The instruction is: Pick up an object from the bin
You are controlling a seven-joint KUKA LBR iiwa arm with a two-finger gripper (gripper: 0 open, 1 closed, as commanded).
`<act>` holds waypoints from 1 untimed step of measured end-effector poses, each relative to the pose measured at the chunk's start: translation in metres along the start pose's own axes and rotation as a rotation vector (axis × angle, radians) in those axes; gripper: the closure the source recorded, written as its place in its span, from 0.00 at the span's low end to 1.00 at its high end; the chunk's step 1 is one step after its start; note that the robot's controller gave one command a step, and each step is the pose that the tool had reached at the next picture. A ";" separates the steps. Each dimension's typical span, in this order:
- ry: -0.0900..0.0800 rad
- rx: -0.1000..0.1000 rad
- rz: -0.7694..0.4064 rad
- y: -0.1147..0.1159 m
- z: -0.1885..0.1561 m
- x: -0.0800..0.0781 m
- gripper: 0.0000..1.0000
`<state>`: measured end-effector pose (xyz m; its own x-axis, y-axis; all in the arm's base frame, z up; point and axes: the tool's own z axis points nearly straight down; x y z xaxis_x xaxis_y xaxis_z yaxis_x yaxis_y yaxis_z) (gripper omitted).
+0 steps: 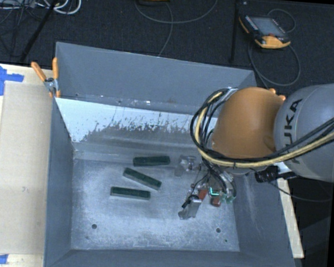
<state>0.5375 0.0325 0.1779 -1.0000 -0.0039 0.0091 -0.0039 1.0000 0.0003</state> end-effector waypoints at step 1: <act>-0.007 -0.001 -0.017 0.032 0.107 -0.054 0.00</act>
Offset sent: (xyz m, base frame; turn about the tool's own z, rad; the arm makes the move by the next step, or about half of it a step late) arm 0.0530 0.0307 -0.1024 -0.0124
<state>0.5901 0.0645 0.0709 -0.9998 -0.0204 0.0024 -0.0204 0.9998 0.0011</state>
